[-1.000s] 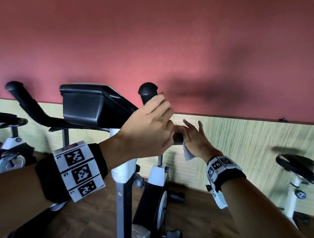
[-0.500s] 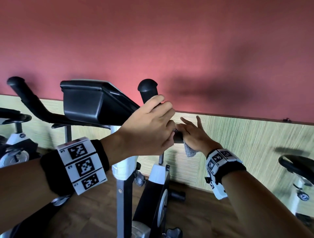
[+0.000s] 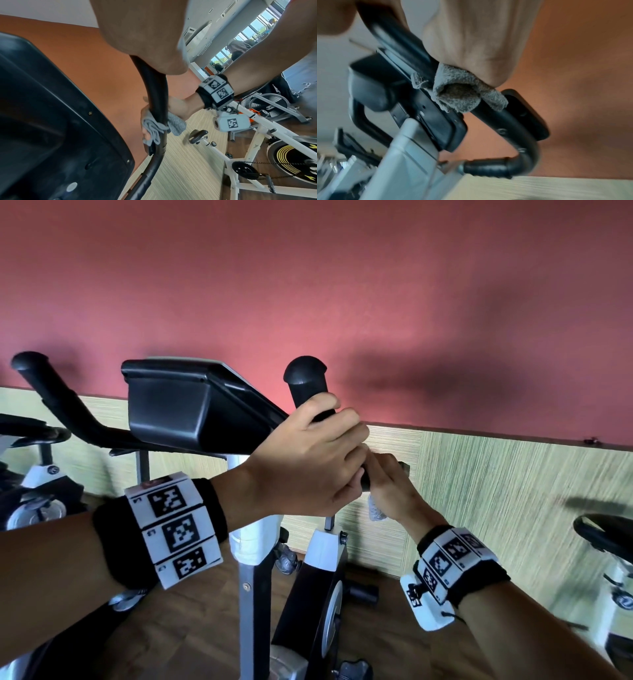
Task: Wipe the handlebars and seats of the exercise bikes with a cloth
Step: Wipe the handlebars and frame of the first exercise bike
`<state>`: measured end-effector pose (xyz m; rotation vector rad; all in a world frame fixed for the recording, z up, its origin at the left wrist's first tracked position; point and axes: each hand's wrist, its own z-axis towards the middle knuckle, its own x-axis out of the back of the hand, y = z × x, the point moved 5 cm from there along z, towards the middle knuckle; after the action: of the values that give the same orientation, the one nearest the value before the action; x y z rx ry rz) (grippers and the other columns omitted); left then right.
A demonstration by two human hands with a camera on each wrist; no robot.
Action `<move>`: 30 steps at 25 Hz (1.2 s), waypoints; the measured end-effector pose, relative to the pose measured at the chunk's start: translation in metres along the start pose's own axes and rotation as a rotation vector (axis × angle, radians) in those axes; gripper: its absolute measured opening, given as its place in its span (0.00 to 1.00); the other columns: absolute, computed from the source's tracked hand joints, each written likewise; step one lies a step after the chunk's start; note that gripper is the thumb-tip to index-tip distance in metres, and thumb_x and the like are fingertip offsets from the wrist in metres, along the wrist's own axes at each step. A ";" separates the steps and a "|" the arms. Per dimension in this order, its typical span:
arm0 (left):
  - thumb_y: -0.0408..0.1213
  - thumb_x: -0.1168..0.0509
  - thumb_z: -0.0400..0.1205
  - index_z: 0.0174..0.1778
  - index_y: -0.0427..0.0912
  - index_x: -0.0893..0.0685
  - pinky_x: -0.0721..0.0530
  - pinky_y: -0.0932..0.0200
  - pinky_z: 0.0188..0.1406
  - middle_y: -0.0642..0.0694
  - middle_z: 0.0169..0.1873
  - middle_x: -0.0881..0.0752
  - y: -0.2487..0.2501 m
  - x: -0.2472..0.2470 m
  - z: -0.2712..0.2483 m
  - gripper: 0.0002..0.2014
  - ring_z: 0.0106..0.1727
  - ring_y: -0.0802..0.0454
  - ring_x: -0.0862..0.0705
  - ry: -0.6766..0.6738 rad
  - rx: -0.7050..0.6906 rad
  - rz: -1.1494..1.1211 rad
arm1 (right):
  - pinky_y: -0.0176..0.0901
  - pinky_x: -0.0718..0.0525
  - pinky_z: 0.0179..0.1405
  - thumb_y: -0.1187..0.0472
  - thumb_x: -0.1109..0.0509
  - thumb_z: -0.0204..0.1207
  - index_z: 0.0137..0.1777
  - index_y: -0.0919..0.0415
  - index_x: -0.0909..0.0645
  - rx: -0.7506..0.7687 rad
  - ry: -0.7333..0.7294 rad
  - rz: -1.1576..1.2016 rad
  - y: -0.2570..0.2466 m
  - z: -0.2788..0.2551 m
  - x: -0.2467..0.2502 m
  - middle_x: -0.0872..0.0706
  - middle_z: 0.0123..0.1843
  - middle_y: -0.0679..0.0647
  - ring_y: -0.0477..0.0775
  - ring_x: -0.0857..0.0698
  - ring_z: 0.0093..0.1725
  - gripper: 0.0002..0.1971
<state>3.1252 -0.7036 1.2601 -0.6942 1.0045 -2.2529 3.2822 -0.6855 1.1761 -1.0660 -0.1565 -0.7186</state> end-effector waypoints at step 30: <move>0.42 0.37 0.80 0.32 0.40 0.20 0.26 0.46 0.59 0.46 0.34 0.22 0.000 0.004 -0.004 0.13 0.43 0.45 0.27 0.014 -0.063 -0.033 | 0.57 0.15 0.58 0.49 0.56 0.92 0.54 0.48 0.13 0.096 0.192 -0.272 0.043 0.008 0.022 0.08 0.52 0.52 0.53 0.10 0.51 0.26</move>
<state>3.1198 -0.7040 1.2589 -0.7279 1.0816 -2.2659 3.3265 -0.6770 1.1575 -0.8872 -0.1708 -1.0437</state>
